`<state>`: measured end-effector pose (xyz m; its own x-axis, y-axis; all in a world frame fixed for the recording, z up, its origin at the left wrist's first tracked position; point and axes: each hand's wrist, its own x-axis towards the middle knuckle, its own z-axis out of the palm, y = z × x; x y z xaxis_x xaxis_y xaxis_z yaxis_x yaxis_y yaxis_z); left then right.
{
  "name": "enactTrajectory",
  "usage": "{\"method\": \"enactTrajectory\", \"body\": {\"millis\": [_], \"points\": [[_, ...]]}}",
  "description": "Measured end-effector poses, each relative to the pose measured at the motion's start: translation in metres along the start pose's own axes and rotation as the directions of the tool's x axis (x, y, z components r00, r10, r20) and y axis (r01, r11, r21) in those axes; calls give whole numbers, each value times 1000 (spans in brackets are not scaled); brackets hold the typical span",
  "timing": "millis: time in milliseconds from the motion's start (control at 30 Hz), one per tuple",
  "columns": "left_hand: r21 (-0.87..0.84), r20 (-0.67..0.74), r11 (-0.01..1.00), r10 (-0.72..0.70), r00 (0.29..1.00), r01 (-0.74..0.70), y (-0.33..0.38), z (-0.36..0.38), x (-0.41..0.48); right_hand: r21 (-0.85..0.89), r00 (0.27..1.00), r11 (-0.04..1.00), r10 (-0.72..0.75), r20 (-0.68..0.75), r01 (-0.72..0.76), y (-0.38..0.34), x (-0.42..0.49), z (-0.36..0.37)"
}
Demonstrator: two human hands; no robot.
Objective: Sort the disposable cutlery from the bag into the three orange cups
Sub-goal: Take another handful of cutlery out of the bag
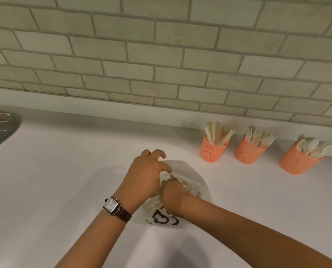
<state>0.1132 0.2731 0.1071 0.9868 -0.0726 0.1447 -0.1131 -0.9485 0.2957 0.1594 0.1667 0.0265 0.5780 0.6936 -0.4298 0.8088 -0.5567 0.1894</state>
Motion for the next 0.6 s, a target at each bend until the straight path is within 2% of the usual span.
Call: {"method": "enactTrajectory", "body": {"millis": [133,300,400,500,600], "points": [[133,48,990,43,998,-49,-19,-5,14,190,991,982,21,-131,4,13,-15,-5],[184,195,978,62,979,-99,-39,-9,4,485,968,872,54,-244,74,37,-34,-8],[183,128,968,153,980,-175,-53,-5,-9,657,943,738,85,-322,157,45,-43,-2],[241,101,948,190,977,-209,-61,-1,-15,734,917,625,69,-393,267,51,-51,2],[51,128,983,166,978,-174,-66,1,-14,817,902,479,110,-418,321,54,-58,6]]}}
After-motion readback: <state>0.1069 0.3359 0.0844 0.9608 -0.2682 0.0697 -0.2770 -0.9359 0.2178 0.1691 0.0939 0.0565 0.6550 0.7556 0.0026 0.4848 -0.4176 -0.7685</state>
